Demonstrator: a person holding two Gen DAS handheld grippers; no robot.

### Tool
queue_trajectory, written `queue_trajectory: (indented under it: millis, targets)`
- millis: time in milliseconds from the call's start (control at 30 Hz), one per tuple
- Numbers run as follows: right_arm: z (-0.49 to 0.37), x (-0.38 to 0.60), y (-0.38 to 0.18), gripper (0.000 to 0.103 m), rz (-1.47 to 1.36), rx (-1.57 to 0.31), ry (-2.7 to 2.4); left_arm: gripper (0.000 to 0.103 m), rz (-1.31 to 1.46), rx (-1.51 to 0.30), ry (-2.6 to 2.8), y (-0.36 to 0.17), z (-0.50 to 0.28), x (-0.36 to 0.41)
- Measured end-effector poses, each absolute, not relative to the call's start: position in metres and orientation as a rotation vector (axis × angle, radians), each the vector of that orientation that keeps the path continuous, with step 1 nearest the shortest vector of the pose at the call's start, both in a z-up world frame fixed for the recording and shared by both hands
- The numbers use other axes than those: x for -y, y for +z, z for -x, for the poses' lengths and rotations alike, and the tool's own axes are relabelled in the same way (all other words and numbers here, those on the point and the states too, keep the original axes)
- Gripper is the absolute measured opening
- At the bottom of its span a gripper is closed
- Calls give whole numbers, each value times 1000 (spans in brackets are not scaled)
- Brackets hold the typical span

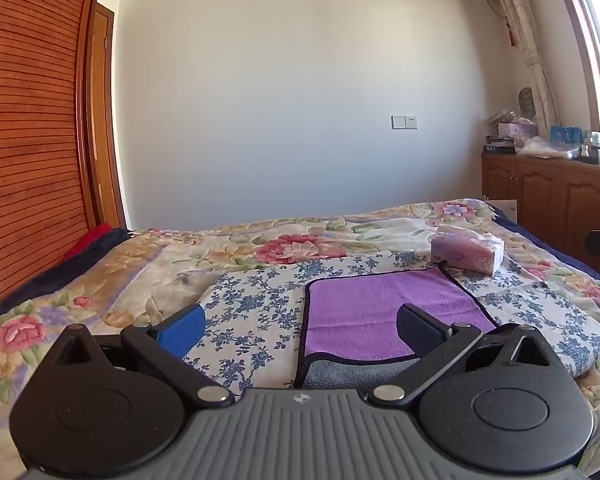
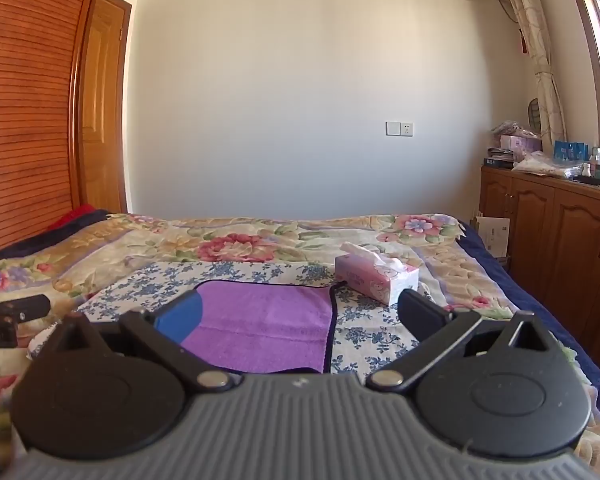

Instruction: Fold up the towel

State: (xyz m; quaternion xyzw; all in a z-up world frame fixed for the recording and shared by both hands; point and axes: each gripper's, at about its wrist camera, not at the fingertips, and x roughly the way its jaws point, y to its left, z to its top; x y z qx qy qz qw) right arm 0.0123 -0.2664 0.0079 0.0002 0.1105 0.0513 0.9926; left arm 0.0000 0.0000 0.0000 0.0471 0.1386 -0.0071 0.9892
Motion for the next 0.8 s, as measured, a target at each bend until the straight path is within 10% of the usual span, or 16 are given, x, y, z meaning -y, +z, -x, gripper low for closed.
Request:
queue_trajectory:
  millis: [800]
  targets:
    - [-13,266,7,103,1,-222,101,103,-100,-273,-13,3,-1,0]
